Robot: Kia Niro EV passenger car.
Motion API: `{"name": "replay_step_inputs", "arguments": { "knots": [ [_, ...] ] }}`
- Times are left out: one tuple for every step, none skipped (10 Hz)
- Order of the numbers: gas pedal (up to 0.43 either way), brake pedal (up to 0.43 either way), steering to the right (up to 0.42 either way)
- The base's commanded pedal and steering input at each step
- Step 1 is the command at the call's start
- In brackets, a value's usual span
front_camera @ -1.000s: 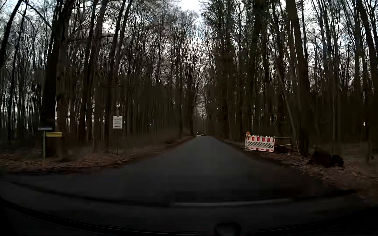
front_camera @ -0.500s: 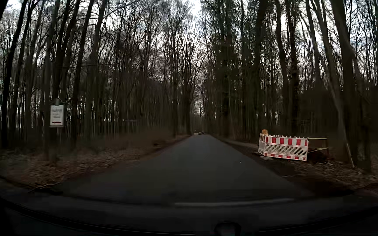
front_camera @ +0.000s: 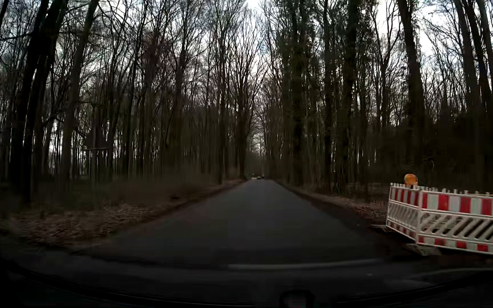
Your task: Follow the waypoints while adhering to traffic rules and regulations
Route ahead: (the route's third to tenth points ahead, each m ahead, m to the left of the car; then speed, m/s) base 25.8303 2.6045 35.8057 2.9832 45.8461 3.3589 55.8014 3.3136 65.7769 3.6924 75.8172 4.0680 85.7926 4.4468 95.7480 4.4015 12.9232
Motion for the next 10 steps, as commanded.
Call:
{"name": "replay_step_inputs", "arguments": {
  "knots": [
    [0.150,0.000,0.005],
    [0.150,0.000,0.004],
    [0.150,0.000,0.003],
    [0.150,0.000,0.003],
    [0.150,0.000,0.002],
    [0.150,0.000,0.001],
    [0.150,0.000,0.001],
    [0.150,0.000,0.000],
    [0.150,0.000,0.000],
    [0.150,0.000,0.000]
  ]
}}
